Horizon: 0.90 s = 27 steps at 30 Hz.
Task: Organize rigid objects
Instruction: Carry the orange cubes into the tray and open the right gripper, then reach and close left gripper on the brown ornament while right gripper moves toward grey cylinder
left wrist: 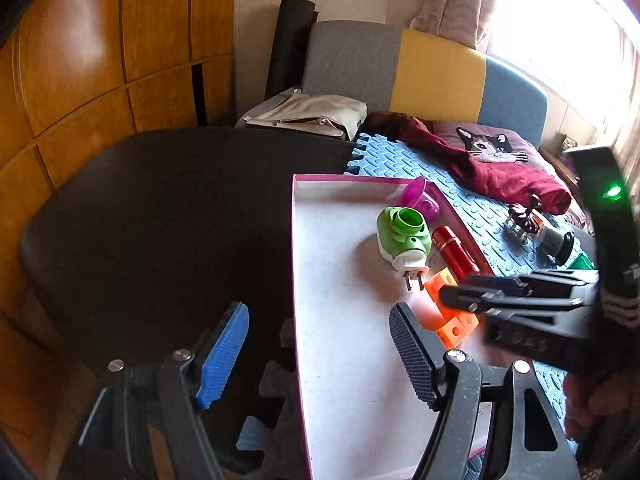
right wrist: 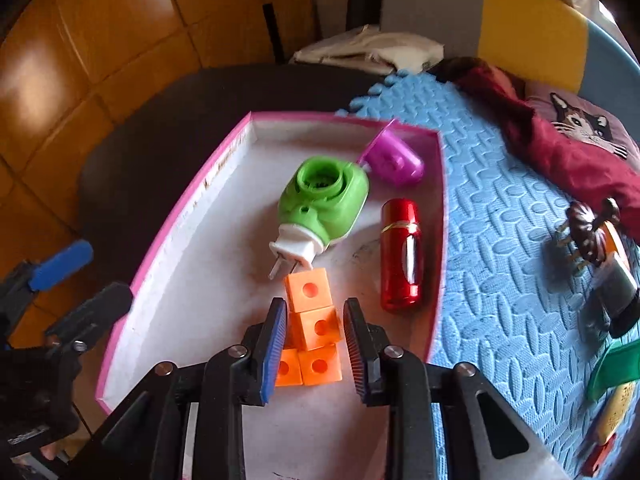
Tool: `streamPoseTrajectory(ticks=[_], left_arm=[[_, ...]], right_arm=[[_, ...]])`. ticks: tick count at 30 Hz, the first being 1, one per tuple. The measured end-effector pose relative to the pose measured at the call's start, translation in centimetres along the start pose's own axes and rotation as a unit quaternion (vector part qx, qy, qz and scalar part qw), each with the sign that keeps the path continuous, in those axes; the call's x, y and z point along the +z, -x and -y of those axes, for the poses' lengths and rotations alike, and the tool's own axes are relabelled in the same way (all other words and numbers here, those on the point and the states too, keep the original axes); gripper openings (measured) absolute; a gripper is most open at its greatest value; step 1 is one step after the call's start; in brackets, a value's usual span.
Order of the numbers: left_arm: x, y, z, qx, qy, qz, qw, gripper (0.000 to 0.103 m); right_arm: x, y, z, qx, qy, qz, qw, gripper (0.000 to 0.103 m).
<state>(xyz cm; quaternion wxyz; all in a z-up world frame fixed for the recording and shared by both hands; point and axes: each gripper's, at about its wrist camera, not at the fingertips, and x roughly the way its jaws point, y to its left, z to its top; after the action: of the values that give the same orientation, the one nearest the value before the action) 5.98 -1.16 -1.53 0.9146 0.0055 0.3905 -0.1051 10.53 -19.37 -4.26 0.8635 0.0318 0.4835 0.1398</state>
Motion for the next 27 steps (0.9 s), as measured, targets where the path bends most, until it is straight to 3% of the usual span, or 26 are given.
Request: streamPoseTrajectory(ticks=[7,15,21,27], left_arm=[[0.0,0.7,1.0,0.001,-0.018,0.009,0.9998,0.075],[0.2,1.2,3.0,-0.005,-0.044,0.013,0.9989,0.076],[0.5,1.2,5.1,-0.019,-0.065,0.013,0.9976,0.076],[1.1,1.2,6.8,-0.036,-0.069,0.011,0.9969,0.076]], right_arm=[[-0.6,4.4,2.1,-0.018,-0.026,0.07,0.997,0.034],[-1.9,7.9,7.6,-0.073,-0.071,0.108,0.989,0.034],[-3.2,11.2,13.3,-0.13,-0.123,0.138,0.974,0.035],[-5.0,13.5,20.6,-0.187,-0.194,0.15,0.951,0.036]])
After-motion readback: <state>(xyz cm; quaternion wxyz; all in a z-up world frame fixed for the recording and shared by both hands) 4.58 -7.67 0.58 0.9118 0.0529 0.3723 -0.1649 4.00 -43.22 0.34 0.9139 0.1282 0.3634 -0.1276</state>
